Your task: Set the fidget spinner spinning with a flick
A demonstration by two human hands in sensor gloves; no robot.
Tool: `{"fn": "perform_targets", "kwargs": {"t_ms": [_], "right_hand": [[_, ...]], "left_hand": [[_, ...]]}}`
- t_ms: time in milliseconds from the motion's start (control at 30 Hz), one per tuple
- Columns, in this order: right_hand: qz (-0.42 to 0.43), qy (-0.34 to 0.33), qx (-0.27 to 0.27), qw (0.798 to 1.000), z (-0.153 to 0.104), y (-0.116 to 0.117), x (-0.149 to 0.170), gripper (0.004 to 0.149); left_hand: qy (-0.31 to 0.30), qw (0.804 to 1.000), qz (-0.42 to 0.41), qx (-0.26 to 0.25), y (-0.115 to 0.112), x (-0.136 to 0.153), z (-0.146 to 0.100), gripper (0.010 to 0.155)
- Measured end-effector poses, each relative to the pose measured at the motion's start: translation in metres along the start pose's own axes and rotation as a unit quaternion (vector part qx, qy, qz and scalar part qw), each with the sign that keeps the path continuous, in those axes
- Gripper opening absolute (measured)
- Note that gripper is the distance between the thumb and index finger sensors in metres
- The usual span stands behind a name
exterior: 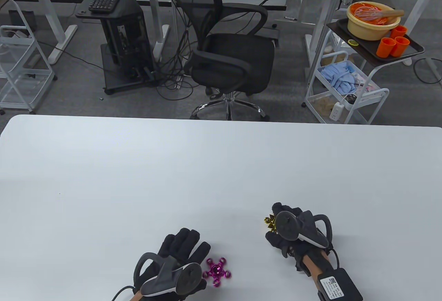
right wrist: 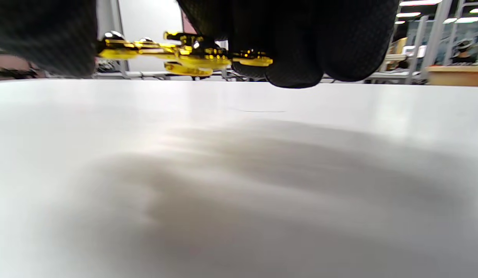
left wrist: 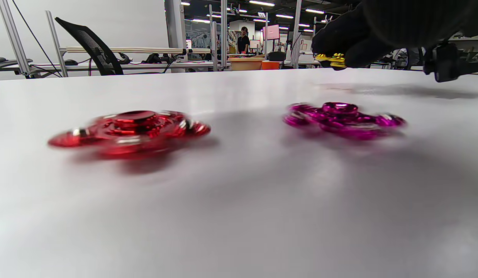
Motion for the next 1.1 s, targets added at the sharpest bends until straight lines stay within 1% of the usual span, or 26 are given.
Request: {"fn": "perform_targets", "kwargs": {"t_ms": [67, 333, 567, 833, 933, 1100], "right_hand": [[0.003, -0.021, 0.0, 1.0, -0.006, 0.002, -0.01, 0.085], [-0.034, -0.097, -0.02, 0.995, -0.024, 0.01, -0.048, 0.087], [-0.082, -0.149, -0.037, 0.985, -0.031, 0.017, -0.074, 0.087], [-0.11, -0.161, -0.06, 0.979, -0.03, 0.028, -0.082, 0.087], [-0.103, -0.161, -0.058, 0.98, -0.031, 0.028, -0.081, 0.086], [-0.099, -0.157, -0.077, 0.98, -0.032, 0.028, -0.08, 0.086]], "left_hand": [[0.001, 1.0, 0.0, 0.001, 0.0, 0.0, 0.0, 0.083], [0.001, 1.0, 0.002, 0.005, 0.0, 0.0, 0.0, 0.083], [0.0, 1.0, 0.002, 0.009, -0.001, 0.0, 0.001, 0.083], [0.0, 1.0, 0.004, 0.006, -0.001, 0.0, 0.001, 0.083], [-0.001, 1.0, 0.004, 0.007, -0.001, 0.0, 0.002, 0.083], [-0.001, 1.0, 0.007, 0.01, -0.002, -0.001, 0.002, 0.083]]}}
Point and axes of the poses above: the tracker on the back of each hand, its own x axis roughly to the little-finger side, its own z axis roughly from the wrist to the fingertips, y = z × x, the point moved 1 cm from there along z, roughly from the wrist to the fingertips, and after that the axes turned 3 degrees about -y, right-handed, at the moved point
